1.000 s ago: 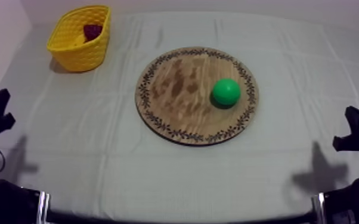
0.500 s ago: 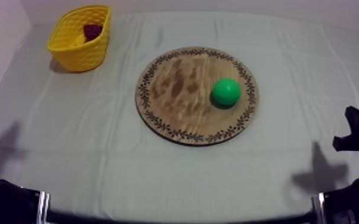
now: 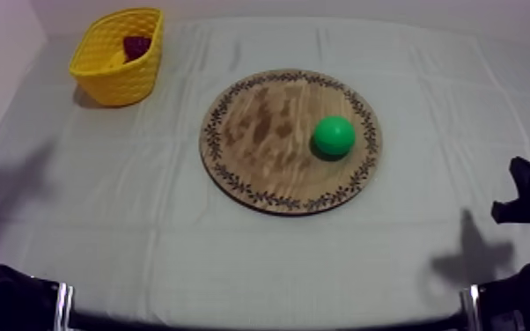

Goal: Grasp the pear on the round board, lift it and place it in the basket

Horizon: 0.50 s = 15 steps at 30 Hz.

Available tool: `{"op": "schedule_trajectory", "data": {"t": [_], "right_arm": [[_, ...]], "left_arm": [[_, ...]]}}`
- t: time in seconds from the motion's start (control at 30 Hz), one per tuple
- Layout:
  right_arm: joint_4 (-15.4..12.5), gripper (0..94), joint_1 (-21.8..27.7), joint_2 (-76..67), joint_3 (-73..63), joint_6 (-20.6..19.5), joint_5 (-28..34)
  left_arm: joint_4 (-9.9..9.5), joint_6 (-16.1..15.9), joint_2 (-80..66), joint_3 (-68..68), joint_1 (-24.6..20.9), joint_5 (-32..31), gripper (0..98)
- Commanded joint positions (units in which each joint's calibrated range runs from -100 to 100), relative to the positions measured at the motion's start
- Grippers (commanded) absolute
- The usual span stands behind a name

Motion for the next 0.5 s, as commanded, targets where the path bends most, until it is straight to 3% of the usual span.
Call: {"op": "schedule_trajectory", "data": {"t": [0.0, 0.27, 0.47], "right_arm": [[0.01, 0.5, 0.04, 0.01, 0.05, 0.04, -0.01], [0.01, 0.5, 0.04, 0.01, 0.05, 0.04, -0.01], [0.01, 0.5, 0.04, 0.01, 0.05, 0.04, -0.01]], "left_arm": [[-1.25, 1.31, 5.42, -5.7, 2.95, 0.48, 0.0], [-5.6, 5.57, 17.12, -12.05, 10.38, -0.02, 0.0], [-7.22, 8.46, 25.24, -13.88, 13.97, -0.48, 0.0]]}}
